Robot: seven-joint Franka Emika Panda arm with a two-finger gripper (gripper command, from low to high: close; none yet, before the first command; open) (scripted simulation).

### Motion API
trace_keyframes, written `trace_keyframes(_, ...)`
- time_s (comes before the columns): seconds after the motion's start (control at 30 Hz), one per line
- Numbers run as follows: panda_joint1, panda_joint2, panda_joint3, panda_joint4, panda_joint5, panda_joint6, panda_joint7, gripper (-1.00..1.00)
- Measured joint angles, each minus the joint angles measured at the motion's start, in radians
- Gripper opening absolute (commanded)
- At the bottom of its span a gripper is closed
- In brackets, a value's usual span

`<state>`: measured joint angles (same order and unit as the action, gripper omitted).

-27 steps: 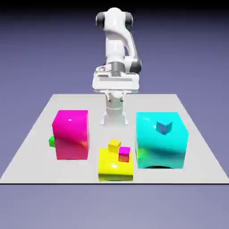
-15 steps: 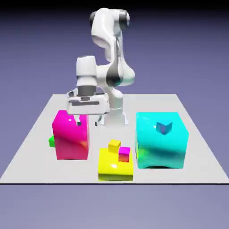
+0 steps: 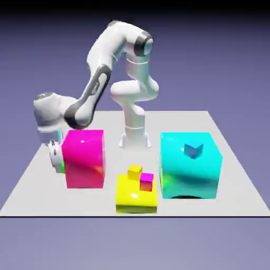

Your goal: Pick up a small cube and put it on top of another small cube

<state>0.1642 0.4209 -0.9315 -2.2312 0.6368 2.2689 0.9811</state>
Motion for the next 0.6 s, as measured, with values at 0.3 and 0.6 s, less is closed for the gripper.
trace_keyframes(0.3, -0.208, 0.217, -0.148, -0.065, 0.328, -0.337, -0.106, 0.00)
trace_keyframes(0.6, -0.250, 0.304, -0.036, -0.070, 0.450, -0.283, -0.166, -1.00)
